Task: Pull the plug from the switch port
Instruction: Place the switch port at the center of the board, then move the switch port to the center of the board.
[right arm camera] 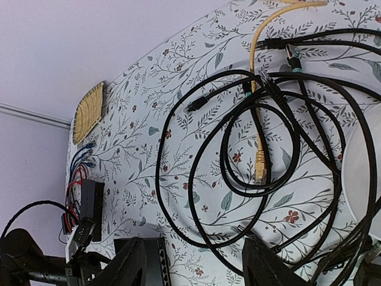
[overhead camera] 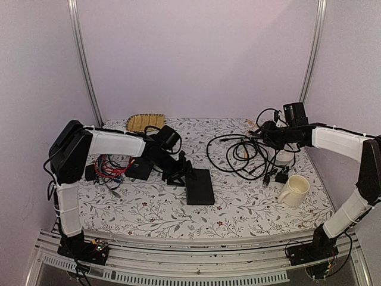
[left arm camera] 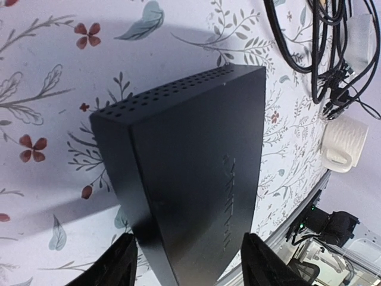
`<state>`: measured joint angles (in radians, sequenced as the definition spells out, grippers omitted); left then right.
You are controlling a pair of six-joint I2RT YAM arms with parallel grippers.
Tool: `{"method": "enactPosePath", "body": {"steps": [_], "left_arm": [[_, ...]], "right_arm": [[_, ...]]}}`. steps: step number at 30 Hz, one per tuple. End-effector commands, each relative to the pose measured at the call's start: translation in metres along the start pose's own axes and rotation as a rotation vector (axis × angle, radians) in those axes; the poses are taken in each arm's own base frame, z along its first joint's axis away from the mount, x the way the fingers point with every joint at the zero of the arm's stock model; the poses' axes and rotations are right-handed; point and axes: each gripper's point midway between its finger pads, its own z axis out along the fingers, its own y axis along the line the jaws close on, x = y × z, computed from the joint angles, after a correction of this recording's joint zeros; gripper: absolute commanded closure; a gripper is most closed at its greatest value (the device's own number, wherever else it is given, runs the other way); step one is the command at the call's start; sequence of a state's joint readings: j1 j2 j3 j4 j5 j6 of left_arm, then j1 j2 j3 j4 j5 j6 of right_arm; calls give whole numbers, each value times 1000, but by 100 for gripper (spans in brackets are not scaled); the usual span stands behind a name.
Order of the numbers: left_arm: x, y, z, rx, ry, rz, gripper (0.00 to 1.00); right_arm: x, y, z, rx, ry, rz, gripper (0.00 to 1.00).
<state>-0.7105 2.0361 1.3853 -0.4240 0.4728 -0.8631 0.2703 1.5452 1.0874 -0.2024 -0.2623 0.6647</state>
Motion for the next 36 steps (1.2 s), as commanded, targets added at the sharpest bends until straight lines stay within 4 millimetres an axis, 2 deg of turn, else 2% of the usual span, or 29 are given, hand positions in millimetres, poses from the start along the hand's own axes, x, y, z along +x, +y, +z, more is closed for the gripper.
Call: {"method": "enactPosePath", "body": {"steps": [1, 2, 7, 9, 12, 15, 19, 26, 28, 36], "left_arm": [[-2, -1, -16, -5, -45, 18, 38], [-3, -7, -27, 9, -67, 30, 38], [3, 3, -30, -14, -69, 32, 38], [5, 8, -32, -36, -78, 38, 42], [7, 18, -33, -76, -84, 47, 54], [10, 30, -33, -133, -86, 66, 80], [15, 44, -28, -182, -80, 83, 95], [23, 49, -8, -222, -45, 121, 99], [27, 55, 7, -239, -14, 125, 100], [25, 37, 36, -217, 16, 161, 100]], "right_arm": [[-13, 17, -10, -29, -44, -47, 44], [-13, 18, -11, -31, -42, -49, 44], [-10, 22, -11, -35, -38, -64, 44], [-10, 24, -11, -35, -40, -70, 44], [-9, 28, -12, -42, -40, -77, 44], [-9, 31, -12, -47, -40, -83, 44], [-7, 35, -13, -48, -38, -92, 44], [-5, 42, -15, -50, -35, -112, 44], [-3, 43, -17, -50, -33, -116, 44], [2, 48, -24, -53, -24, -130, 44]]}}
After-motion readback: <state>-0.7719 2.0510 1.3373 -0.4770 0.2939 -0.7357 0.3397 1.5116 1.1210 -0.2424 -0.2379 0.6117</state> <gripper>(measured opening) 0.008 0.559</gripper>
